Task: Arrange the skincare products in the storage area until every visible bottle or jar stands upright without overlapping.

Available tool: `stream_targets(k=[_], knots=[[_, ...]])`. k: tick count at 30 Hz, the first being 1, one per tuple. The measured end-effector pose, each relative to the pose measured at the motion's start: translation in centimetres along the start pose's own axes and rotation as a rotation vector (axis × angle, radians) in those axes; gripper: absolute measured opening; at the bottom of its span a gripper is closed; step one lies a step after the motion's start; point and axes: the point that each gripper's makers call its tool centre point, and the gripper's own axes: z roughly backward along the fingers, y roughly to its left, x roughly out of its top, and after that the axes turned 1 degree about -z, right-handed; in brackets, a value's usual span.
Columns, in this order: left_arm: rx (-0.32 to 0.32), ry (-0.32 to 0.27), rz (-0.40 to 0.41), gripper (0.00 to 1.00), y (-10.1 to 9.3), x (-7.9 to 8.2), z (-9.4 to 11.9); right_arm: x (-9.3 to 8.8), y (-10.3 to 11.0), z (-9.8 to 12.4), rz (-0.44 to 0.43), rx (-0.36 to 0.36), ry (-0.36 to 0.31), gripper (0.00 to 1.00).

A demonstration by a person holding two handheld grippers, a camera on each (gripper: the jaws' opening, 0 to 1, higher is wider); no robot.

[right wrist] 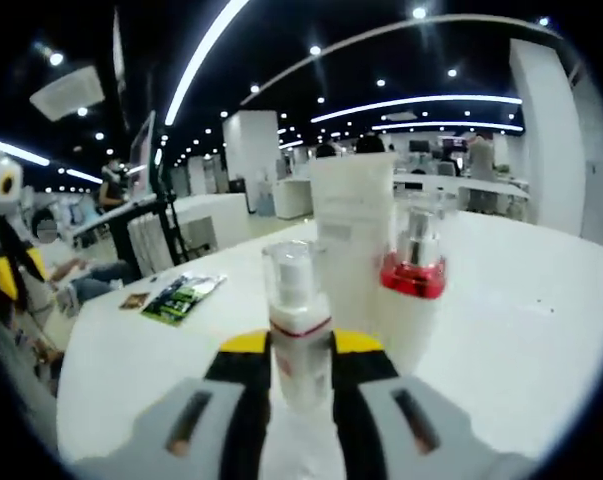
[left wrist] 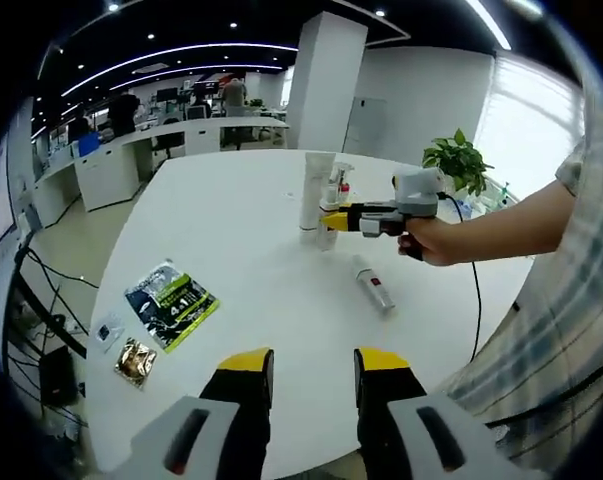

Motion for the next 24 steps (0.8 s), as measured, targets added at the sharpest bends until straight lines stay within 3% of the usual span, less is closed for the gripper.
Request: stream_targets(k=[7, 15, 24], knots=[[0.013, 0.009, 0.003, 0.33, 0.6, -0.2, 0.2, 0.1, 0.3, -0.6, 0.011, 0.016, -0.016, 0.2], [0.026, 0.013, 0.004, 0.32, 1.0, -0.2, 0.3, -1.0, 0.4, -0.8, 0.043, 0.029, 0.007, 0.2], [0.039, 0.021, -0.001, 0.32, 1.5, -0.2, 0.6, -1.3, -0.4, -0.9, 0.04, 0.021, 0.001, 0.2]])
